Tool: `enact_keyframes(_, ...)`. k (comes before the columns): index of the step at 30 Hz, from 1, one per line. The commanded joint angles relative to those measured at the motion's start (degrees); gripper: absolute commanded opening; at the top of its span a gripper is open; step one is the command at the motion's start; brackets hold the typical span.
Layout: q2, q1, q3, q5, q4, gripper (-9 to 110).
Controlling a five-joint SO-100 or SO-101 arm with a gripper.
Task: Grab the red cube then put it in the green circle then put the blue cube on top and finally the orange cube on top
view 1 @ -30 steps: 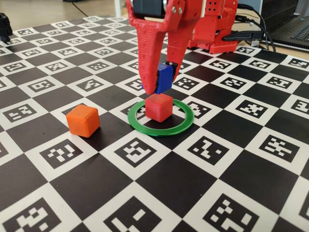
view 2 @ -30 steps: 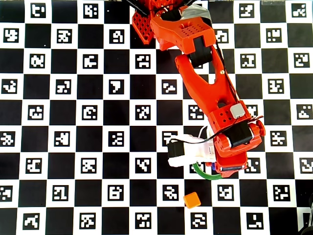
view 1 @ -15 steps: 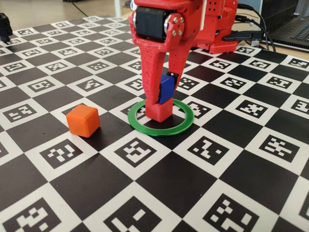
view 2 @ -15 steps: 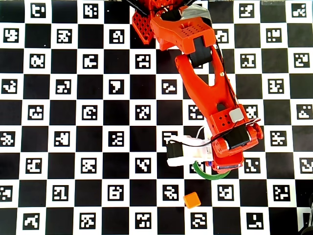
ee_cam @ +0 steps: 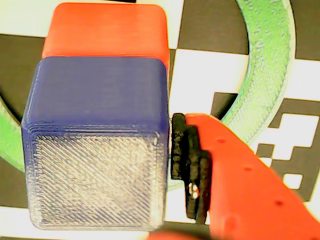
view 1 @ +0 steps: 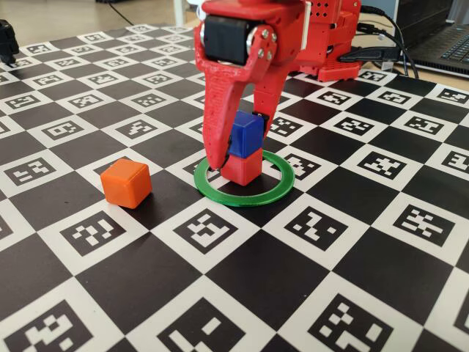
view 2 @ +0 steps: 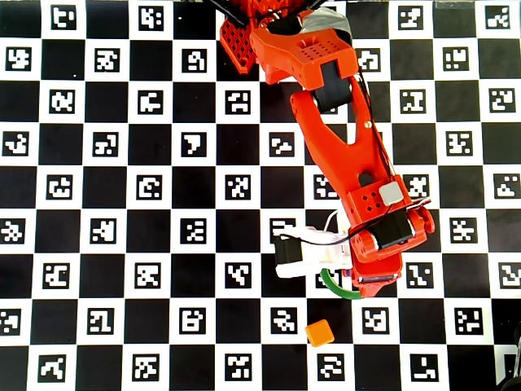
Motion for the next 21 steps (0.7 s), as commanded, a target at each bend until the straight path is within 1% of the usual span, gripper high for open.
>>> enact_keyframes(1,6.59,0.70,-1.41,0.62,1.58,42)
enact_keyframes(4,7.91,0.97,-3.34,0.97,3.69,44)
enact_keyframes(10,10.72,1.23,-7.91,-0.18,8.17,44)
enact_keyframes(16,11.78,2.46,-12.22,-3.16,12.04,44)
enact_keyframes(21,10.90,5.62,-19.16,-8.35,15.03,44)
